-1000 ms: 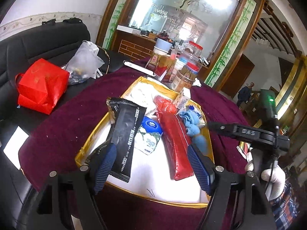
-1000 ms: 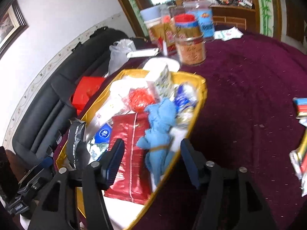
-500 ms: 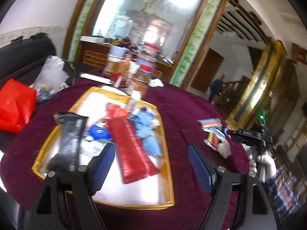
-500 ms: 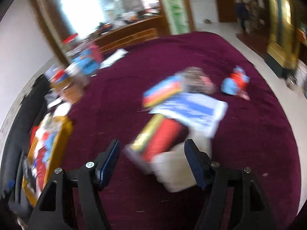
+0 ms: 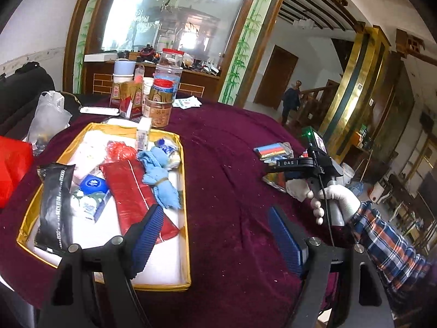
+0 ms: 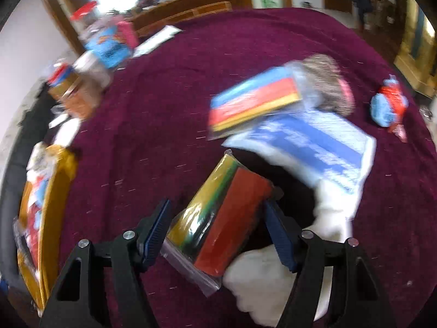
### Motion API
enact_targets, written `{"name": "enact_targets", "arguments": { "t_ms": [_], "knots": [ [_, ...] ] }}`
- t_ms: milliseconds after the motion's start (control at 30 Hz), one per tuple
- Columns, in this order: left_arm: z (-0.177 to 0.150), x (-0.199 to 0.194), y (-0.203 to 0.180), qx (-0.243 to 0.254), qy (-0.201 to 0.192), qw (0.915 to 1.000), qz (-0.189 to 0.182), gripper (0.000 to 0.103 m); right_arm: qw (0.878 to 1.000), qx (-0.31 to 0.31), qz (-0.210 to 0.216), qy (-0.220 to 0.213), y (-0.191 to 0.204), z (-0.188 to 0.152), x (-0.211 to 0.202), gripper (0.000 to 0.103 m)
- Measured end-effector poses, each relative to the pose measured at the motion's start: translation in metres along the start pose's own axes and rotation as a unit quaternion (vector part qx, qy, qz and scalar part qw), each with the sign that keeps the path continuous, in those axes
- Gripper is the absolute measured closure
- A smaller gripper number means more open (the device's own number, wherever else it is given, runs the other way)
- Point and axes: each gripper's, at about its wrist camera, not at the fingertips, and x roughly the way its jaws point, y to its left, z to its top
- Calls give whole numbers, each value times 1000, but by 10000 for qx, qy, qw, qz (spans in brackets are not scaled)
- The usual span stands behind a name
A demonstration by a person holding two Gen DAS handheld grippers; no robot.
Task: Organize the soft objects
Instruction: 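Move the right gripper back to the pile toward the white cloth, then grasp the white cloth with the right gripper while the left grasps the striped colored pack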
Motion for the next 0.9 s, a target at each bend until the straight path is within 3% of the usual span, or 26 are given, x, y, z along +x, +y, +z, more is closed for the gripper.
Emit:
{"name": "enact_targets", "arguments": {
  "t_ms": [33, 67, 167, 233, 267, 333, 400, 500, 633, 767, 900],
  "knots": [
    [0, 2, -1, -14, 37, 10000, -5, 21, 9996, -40, 281, 10, 4, -4, -1, 53],
    [0, 6, -2, -30, 80, 10000, -18, 21, 9988, -146, 465, 63, 10, -8, -2, 67],
    [0, 17, -9, -35, 208, 9997, -139, 21, 9936, -764, 801, 216, 35, -27, -7, 69],
    [0, 23, -18, 68, 285, 9993, -212, 21, 9795, -1182, 1550, 510, 47, -42, -14, 69],
    [-1, 26, -23, 123, 322, 9991, -231, 21, 9762, -1324, 1661, 444, 48, -47, -22, 68],
    [0, 34, -35, 267, 431, 9983, -288, 21, 9793, -1359, 1502, -48, 38, -48, -48, 57],
    [1, 42, -44, 353, 530, 9973, -358, 21, 9849, -1081, 1133, -737, 14, -44, -72, 35],
    [6, 62, -56, 451, 740, 9953, -443, 21, 9848, -400, 1027, -1342, -32, -41, -90, 34],
    [15, 106, -76, 858, 1191, 9891, -111, 21, 9848, 425, 1044, -1319, -83, -44, -81, 34],
    [21, 156, -98, 1367, 1623, 9770, 206, 21, 9864, 640, 896, -1222, -89, -43, -77, 34],
    [25, 191, -105, 1669, 1748, 9691, 496, 21, 9882, 684, 680, -1187, -95, -43, -74, 34]
  ]
}}
